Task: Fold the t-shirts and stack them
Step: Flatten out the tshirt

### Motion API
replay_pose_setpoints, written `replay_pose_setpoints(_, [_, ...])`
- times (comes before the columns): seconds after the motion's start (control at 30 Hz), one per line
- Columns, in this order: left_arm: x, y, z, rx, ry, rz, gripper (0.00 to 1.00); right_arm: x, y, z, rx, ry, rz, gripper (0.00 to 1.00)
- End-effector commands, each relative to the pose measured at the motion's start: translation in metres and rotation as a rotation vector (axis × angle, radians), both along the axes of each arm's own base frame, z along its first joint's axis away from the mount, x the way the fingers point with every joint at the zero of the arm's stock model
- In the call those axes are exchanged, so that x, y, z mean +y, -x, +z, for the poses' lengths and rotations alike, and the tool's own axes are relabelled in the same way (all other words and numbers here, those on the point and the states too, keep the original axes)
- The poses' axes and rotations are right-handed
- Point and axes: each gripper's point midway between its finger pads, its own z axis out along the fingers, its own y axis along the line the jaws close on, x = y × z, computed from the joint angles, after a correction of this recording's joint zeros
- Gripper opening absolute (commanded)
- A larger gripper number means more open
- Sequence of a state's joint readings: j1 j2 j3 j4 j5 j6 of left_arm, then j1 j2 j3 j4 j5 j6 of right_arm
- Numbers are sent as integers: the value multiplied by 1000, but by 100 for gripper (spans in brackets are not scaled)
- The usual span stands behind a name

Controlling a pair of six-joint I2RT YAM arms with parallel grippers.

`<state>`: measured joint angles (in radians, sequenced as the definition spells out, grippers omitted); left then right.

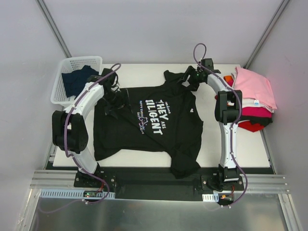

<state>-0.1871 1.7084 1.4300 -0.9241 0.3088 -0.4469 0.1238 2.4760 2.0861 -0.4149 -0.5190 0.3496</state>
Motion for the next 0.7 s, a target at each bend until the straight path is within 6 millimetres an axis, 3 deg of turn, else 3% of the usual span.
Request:
replay_pose_setpoints(0.0, [-15, 12, -2, 15, -29, -88, 85, -17, -34, 5, -92, -37, -99, 75])
replay_pose_setpoints(0.17, [-18, 17, -6, 25, -43, -95, 86, -36, -61, 38, -195, -90, -186, 75])
replay_pose_setpoints(0.33, [-16, 11, -12, 35, -67, -79, 86, -31, -64, 64, -222, -152, -189, 74])
replay_pose_setpoints(0.43, [-16, -8, -15, 26, -94, -64, 86, -34, -46, 66, -177, -145, -173, 74])
replay_pose_setpoints(0.47, [-20, -23, -14, 11, -90, -61, 87, -34, -38, 79, -177, -148, -165, 72])
replay_pose_setpoints(0.5, [-24, -31, -12, 0, -81, -55, 87, -35, -23, 68, -134, -139, -161, 70])
replay_pose_setpoints(0.53, [-28, -38, -9, -8, -68, -54, 87, -35, -14, 71, -134, -125, -143, 68])
replay_pose_setpoints(0.57, [-34, -53, -5, -29, -48, -52, 87, -35, 0, 69, -90, -110, -133, 64])
replay_pose_setpoints(0.63, [-45, -64, 2, -39, 3, -59, 87, -33, 29, 79, -69, -56, -79, 60])
replay_pose_setpoints(0.67, [-50, -71, 8, -52, 24, -61, 87, -34, 54, 75, 9, -17, -60, 59])
